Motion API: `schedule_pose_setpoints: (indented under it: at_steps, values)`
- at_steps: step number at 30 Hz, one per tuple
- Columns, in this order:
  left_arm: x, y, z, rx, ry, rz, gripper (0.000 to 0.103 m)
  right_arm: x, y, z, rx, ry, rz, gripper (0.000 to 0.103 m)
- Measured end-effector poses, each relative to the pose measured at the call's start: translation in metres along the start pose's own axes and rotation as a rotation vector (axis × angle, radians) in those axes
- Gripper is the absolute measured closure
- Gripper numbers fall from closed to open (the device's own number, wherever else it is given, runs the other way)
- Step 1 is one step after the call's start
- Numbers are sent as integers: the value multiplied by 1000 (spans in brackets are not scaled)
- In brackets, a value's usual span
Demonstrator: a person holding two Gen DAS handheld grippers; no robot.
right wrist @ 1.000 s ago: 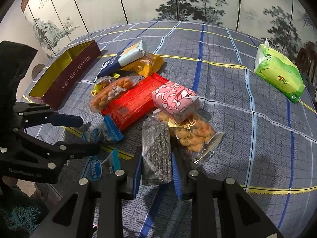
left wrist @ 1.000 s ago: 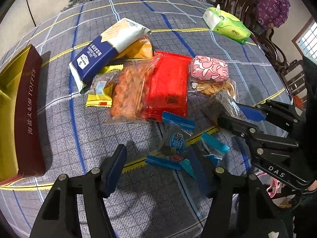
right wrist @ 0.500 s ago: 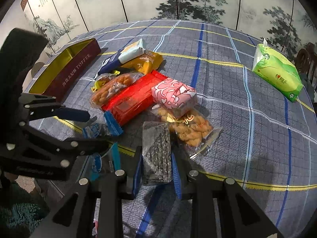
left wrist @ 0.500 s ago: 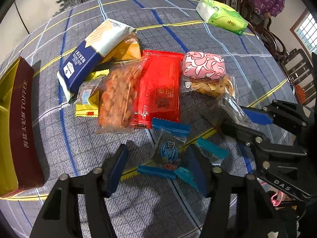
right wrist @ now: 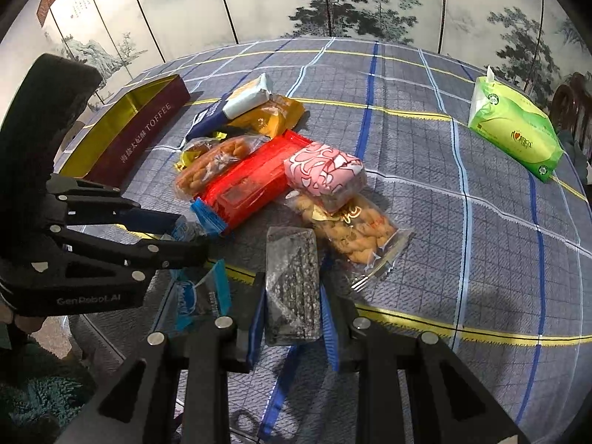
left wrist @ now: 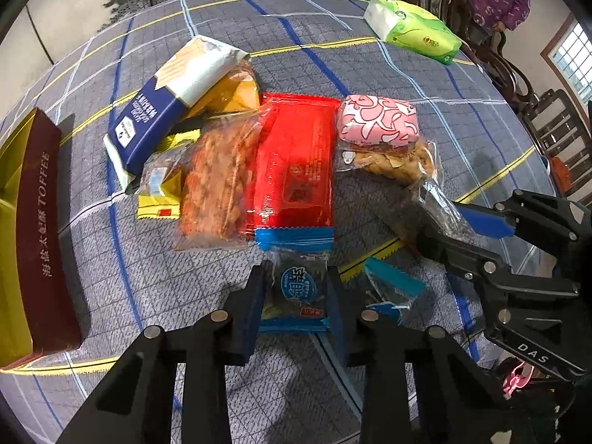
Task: Organize snacks
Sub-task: 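Grasp a blue-wrapped round pastry with the left tool, then carry the blue pastry into the gold tin with the left tool while the right holds the biscuit pack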
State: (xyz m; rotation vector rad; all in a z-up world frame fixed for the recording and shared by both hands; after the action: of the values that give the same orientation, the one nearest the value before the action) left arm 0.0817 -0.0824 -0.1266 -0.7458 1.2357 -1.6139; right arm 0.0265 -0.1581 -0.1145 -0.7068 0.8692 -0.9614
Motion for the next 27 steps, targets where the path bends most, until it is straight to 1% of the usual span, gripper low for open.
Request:
schedule_pose_setpoints:
  at_steps: [6,17,24,27]
  values:
    - [-8,-12,-5,27,-13,9,76,-4,-2,2,5,-13,-9,76]
    - [-31,-41,-15,67,-59,1,77,-10,-2,6,12,-20,-35,76]
    - [-44,-50,-20,82,-83,-21,77,-14,-2,8,15,-19,-49,76]
    - [-50,-55,-18,94,-86,-8,78,-15,-3,9,19,-19,-54,76]
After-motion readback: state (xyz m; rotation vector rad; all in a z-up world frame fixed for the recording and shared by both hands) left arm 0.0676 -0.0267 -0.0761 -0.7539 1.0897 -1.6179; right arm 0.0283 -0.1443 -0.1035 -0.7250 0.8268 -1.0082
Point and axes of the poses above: each gripper's, at about its wrist camera, not at the fingertips, and y roughly the way its jaws point, x to its right, z to its top, the point moved 8 cm from there along y, roughly the way its jaws point, and after that the axes turned 12 degrees about z, right-handed, at the moved point
